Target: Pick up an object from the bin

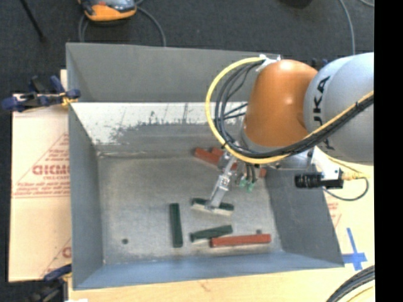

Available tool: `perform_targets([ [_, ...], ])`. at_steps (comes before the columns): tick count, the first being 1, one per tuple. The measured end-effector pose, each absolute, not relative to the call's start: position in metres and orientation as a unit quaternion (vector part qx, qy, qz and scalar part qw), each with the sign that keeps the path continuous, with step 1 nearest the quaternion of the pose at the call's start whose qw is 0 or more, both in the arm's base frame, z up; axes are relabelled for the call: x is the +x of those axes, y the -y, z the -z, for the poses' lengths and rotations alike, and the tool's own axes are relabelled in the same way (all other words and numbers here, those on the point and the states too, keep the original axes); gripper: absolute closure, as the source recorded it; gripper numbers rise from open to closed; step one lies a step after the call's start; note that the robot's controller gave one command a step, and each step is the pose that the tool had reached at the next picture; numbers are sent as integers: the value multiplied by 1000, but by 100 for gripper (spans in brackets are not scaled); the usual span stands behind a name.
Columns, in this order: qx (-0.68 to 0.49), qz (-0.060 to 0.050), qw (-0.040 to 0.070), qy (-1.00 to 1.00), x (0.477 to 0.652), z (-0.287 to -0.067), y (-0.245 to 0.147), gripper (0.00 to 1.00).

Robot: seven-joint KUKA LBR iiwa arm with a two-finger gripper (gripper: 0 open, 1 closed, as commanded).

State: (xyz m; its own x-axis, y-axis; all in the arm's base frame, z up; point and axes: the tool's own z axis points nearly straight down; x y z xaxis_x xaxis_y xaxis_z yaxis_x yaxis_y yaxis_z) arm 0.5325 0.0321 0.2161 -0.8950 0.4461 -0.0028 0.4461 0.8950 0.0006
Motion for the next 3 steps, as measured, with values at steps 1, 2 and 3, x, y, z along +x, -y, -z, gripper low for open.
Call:
perform_targets([
  [1,221,-1,6,-975,533,-174,-20,0],
  [2,219,0,3,-976,521,-114,-9,0],
  [3,305,0,2,-952,551,-71,3,100],
])
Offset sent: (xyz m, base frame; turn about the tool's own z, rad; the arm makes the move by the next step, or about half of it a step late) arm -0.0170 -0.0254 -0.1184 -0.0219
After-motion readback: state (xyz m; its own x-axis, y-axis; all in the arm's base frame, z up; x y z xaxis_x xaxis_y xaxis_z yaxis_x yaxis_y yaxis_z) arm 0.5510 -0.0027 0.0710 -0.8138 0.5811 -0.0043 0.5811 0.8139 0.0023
